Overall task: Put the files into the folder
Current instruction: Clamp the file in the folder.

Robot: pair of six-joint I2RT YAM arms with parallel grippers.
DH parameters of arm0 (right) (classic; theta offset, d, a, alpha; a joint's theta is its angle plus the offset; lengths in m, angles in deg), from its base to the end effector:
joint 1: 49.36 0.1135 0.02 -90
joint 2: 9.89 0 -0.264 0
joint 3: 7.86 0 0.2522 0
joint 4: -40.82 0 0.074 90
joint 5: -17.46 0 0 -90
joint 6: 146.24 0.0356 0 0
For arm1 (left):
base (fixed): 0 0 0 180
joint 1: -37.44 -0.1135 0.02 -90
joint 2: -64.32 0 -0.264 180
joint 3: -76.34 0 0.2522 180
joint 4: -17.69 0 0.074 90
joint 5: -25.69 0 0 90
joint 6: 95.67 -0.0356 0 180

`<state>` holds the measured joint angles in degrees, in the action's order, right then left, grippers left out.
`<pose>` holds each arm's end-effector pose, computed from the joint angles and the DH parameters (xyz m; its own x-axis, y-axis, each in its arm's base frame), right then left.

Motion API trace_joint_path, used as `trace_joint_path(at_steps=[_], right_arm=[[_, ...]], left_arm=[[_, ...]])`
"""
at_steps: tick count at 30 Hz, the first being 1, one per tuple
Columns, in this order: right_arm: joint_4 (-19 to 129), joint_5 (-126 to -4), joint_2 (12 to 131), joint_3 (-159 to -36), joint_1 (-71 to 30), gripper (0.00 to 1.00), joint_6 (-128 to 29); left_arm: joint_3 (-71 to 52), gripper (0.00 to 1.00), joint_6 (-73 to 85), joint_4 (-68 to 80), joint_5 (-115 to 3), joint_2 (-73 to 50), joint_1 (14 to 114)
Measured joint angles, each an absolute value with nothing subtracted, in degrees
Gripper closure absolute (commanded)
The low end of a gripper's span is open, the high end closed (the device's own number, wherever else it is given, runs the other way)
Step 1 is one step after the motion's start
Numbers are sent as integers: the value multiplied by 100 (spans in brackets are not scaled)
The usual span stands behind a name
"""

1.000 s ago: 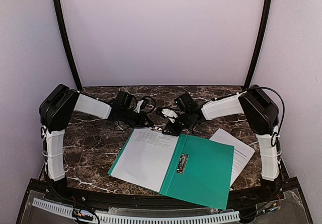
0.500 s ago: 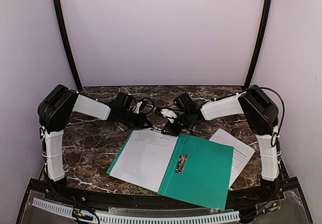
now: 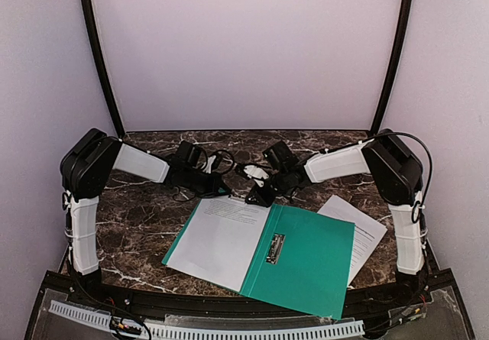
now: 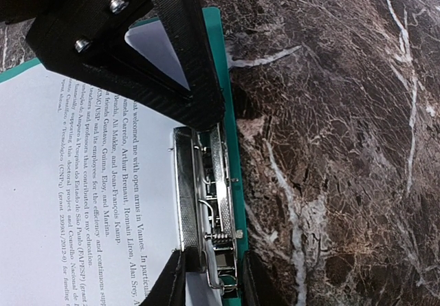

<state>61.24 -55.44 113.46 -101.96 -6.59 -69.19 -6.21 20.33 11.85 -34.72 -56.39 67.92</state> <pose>0.3270 0.3167 0.1284 -0.3686 -0.6328 -0.6810 -0.8941 0.4418 0.0734 0.3605 -0.2326 0.1117 -0.8656 0.0672 -0.4962 0.4091 0.6661 -0.6236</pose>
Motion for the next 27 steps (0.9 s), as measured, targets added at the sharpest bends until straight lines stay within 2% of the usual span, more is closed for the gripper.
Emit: trace_joint_path(at_steps=[11,27], right_arm=[[6176,-5564,11346,-10198,-655,91,-7269],[6421,-5658,11399,-10380,-637,92,-7547]], left_arm=[[-1063,99,1985,920,-3459,-5846,6777],[-1616,99,1629,-17,-3553,-6052,6788]])
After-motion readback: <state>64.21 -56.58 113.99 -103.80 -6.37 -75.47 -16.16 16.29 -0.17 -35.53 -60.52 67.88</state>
